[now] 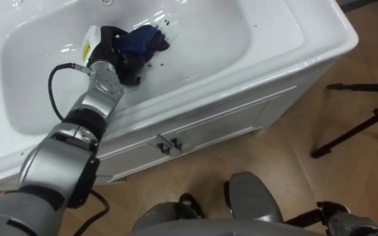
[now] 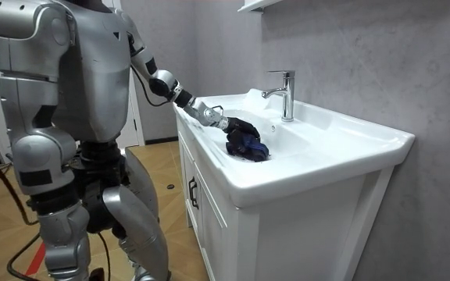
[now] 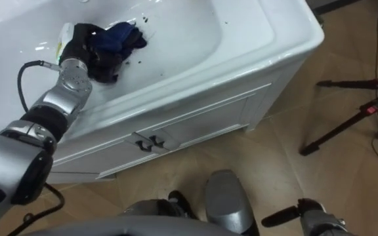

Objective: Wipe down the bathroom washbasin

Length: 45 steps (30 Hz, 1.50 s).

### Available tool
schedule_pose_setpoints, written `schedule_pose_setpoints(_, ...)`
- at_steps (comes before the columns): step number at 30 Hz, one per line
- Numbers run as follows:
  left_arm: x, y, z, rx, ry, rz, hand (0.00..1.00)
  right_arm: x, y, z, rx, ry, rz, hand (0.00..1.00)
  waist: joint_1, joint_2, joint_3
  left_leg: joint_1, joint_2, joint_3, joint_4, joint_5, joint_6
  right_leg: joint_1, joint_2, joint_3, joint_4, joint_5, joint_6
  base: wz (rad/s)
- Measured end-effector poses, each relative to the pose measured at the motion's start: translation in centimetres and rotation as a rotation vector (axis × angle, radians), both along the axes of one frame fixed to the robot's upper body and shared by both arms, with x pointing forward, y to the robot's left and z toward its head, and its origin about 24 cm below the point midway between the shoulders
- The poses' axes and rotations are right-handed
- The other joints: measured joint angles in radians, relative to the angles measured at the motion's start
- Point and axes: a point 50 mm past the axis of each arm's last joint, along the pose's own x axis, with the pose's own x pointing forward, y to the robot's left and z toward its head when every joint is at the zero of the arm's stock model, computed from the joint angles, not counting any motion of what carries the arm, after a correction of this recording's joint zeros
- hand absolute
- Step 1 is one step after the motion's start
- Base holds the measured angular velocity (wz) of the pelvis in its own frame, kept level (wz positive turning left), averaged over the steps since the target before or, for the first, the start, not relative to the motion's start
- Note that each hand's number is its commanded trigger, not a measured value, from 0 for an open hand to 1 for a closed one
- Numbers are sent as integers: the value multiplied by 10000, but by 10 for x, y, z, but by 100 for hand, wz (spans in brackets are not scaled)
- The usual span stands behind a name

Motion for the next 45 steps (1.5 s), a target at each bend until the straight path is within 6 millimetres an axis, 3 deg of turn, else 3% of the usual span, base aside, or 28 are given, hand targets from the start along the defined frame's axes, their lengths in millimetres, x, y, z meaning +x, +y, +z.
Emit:
schedule_pose_setpoints(8,3,-7,3,-734,-78,120,100,15,0,3,48,-351,105,0,-181,118,-6,-84,-44,-44,-41,39,21,-78,-29,-2,8,2,8,3)
schedule_pose_setpoints(14,5,-14,5,-1270,-224,92,100,16,1,3,183,-463,-137,0,-182,172,-10,-91,-97,-43,-129,69,31,-89,-64,-4,1,-4,17,0)
schedule_pose_setpoints(23,11,-62,20,-2435,-1018,-1299,100,21,0,4,152,-736,-80,0,-260,302,21,-237,-68,0,22,65,35,-160,-68,-29,-13,-14,36,0)
schedule_pose_setpoints(27,11,-64,20,-2510,-1068,-1408,100,23,0,5,171,-907,-38,0,-274,420,55,-228,-62,25,14,66,36,-150,-73,-41,-15,-16,35,0)
schedule_pose_setpoints(45,12,-73,24,-3046,-1095,-1819,100,20,-1,5,152,-901,-34,0,-279,425,58,-233,-6,170,-5,67,38,-106,-99,-155,-47,-20,38,1)
